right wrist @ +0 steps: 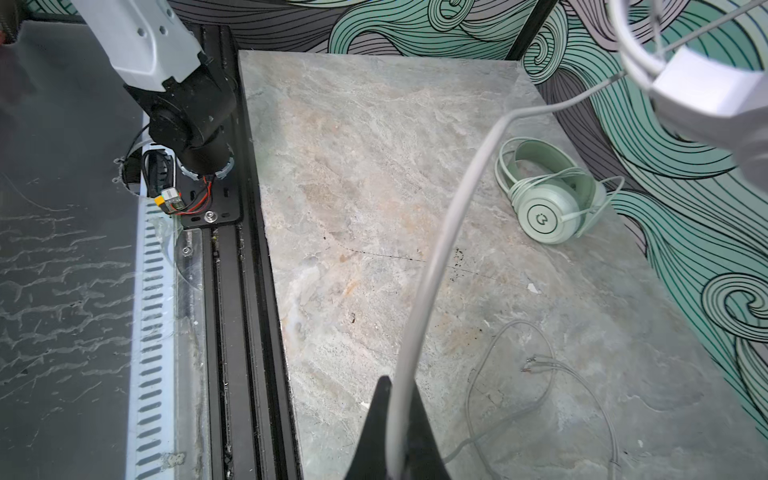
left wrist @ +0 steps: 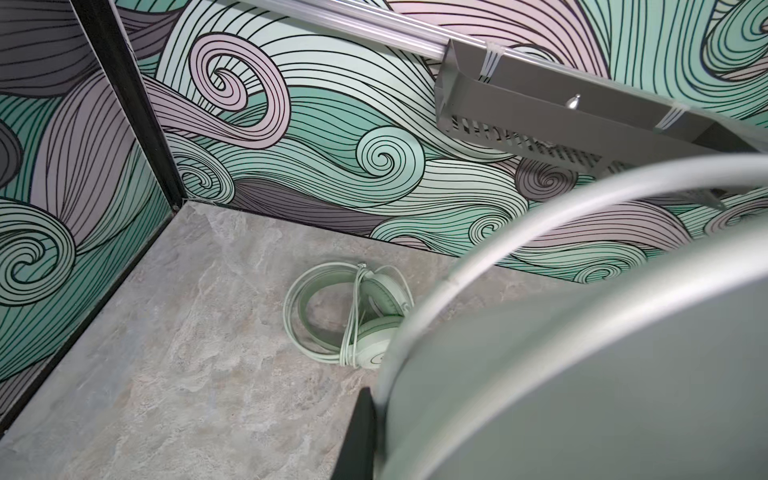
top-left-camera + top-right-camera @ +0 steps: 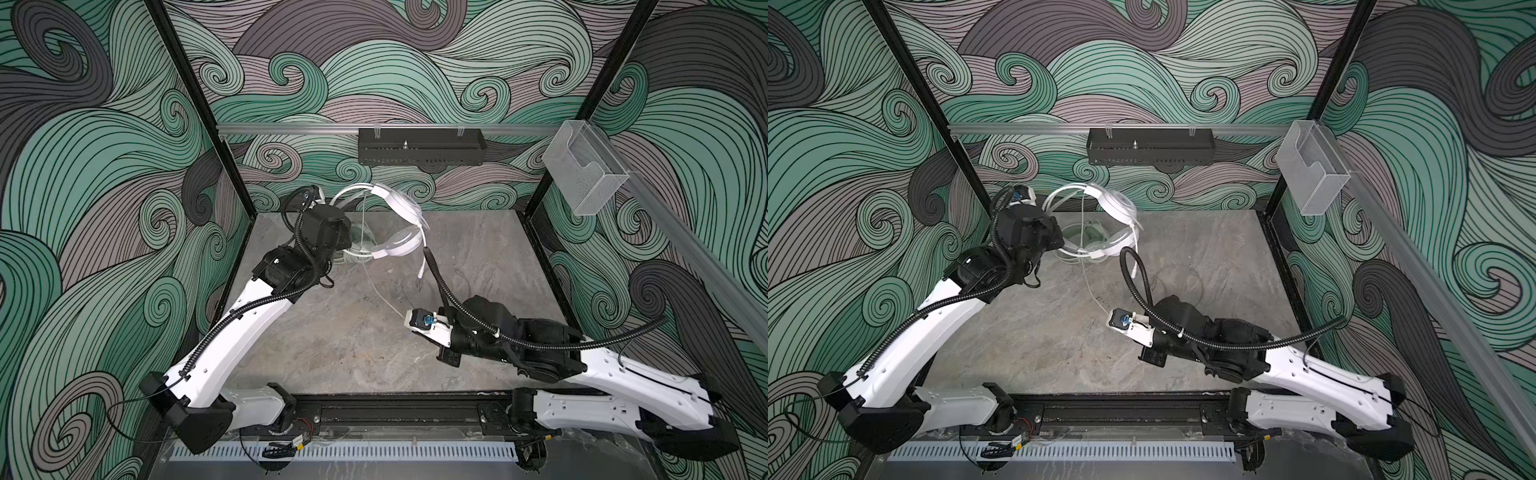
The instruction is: Wrap the headphones
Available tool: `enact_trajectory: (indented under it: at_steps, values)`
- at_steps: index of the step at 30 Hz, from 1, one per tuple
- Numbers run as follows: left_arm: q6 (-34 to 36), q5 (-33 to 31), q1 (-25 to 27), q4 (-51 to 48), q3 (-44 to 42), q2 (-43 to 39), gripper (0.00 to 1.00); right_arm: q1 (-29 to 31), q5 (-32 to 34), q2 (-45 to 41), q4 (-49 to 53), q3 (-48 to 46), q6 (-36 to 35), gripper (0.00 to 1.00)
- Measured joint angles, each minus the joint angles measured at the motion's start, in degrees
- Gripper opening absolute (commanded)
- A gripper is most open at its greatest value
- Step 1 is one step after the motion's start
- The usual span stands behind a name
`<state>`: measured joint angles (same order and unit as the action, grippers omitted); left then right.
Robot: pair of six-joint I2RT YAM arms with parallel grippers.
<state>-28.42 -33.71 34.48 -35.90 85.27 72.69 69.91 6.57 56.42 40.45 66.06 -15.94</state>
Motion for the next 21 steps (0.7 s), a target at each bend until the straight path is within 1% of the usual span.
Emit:
enact_trajectory:
  at_steps: [10, 17, 21]
  values:
    - [3.6, -2.1, 0.0, 0.7, -3.6, 0.0, 0.00, 0.7, 4.0, 2.1, 5.7, 9.2, -5.6, 0.00]
    - [6.1, -2.1, 0.2, 0.6, -5.2, 0.0, 0.00, 0.9, 5.2, 5.5, 7.5, 14.4, -9.7, 0.00]
    - [6.2, -2.1, 0.5, 0.5, -5.3, 0.0, 0.00, 1.0, 5.2, 7.9, 7.9, 16.9, -12.2, 0.00]
